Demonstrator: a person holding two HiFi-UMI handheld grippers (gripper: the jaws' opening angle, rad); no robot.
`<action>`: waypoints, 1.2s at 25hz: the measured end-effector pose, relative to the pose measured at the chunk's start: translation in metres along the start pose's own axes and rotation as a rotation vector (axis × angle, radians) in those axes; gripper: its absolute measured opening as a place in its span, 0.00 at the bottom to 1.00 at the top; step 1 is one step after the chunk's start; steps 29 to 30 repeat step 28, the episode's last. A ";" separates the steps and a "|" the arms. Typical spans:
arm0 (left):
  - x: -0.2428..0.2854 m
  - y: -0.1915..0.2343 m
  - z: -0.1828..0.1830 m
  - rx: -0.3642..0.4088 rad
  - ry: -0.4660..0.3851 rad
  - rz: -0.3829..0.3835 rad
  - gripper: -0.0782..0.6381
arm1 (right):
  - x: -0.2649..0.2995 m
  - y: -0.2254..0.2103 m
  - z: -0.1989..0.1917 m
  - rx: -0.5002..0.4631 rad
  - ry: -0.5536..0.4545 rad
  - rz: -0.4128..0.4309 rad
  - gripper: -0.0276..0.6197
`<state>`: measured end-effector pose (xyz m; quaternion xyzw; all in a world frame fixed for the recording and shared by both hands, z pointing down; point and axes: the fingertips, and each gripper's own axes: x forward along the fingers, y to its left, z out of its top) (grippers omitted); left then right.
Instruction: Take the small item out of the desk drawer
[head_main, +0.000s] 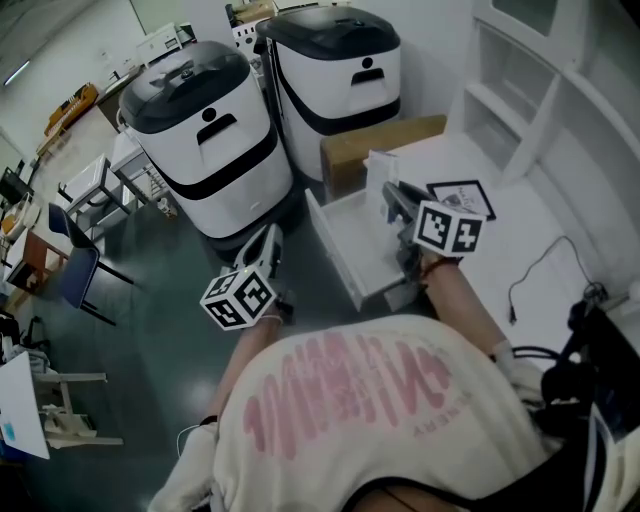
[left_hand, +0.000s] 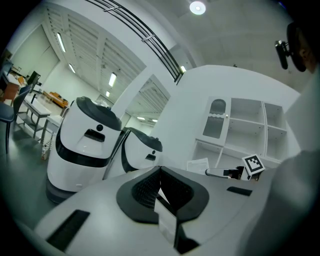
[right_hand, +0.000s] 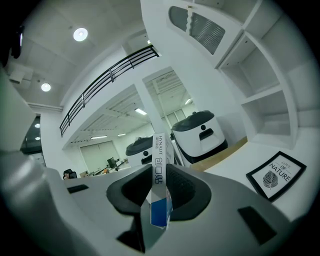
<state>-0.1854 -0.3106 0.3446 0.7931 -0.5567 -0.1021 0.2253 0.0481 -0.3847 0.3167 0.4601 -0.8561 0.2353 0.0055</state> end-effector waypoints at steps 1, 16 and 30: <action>0.000 -0.001 0.000 0.003 -0.004 -0.001 0.15 | 0.000 0.000 0.001 -0.009 -0.002 -0.001 0.20; 0.002 0.000 -0.014 -0.010 0.016 0.026 0.15 | 0.006 -0.011 -0.019 -0.019 0.067 0.009 0.20; 0.005 0.008 -0.020 -0.032 0.016 0.042 0.15 | 0.010 -0.015 -0.029 -0.027 0.098 0.003 0.20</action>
